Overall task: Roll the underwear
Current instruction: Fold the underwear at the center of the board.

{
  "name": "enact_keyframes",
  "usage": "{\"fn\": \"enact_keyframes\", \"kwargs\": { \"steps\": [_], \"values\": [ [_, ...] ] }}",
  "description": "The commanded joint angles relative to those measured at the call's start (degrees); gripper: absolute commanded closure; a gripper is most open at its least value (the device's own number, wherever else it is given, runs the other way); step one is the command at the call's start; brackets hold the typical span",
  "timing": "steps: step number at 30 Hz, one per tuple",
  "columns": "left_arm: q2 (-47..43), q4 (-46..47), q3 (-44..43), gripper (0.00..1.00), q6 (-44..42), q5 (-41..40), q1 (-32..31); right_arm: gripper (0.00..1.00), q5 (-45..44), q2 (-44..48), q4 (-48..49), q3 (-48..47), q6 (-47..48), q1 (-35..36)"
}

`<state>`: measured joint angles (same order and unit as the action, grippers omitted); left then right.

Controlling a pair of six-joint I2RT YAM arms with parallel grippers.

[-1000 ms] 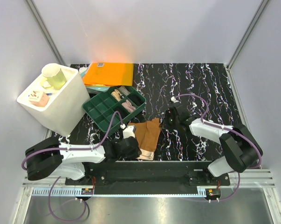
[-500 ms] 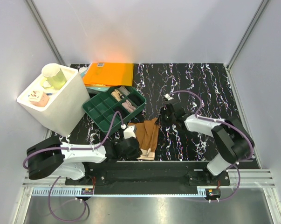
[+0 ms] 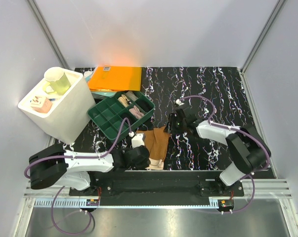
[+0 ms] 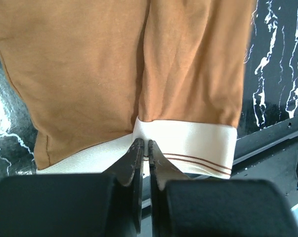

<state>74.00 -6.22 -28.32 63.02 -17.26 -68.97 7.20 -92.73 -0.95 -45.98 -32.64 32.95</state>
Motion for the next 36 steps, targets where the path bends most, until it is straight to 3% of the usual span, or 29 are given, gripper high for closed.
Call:
{"fn": "enact_keyframes", "kwargs": {
  "steps": [1,6,13,17,24,28,32,36],
  "values": [
    [-1.04,-3.54,-3.67,0.88,-0.97,-1.99,-0.55,0.5,2.2,8.85,-5.54,-1.4,0.04,-0.43],
    [-2.71,-4.41,-7.1,0.65,-2.99,-2.26,-0.55,0.37,7.82,15.9,-5.91,7.38,-8.12,0.97],
    [-10.44,-10.91,-6.23,0.39,-1.42,-5.41,-0.29,0.34,4.76,20.92,-4.06,17.05,-23.84,15.02],
    [-16.77,-15.83,-1.06,0.37,1.31,-6.83,0.68,0.36,2.65,23.99,-2.65,21.09,-29.14,19.33],
    [-27.75,-18.04,7.39,0.37,4.91,-5.95,3.58,0.41,1.76,23.39,-2.39,21.37,-29.67,20.49],
    [-28.38,-16.03,8.98,0.37,4.3,-5.33,4.28,0.61,1.68,20.66,-2.91,20.49,-29.58,20.93],
    [-25.05,-10.84,11.09,0.37,4.3,-2.7,5.34,0.7,1.24,18.29,-3.35,20.4,-29.5,21.1],
    [-22.06,-8.73,11.62,0.49,4.3,-1.64,5.51,0.76,0.27,16.79,-3.44,20.4,-29.41,21.11]
  ]
}}
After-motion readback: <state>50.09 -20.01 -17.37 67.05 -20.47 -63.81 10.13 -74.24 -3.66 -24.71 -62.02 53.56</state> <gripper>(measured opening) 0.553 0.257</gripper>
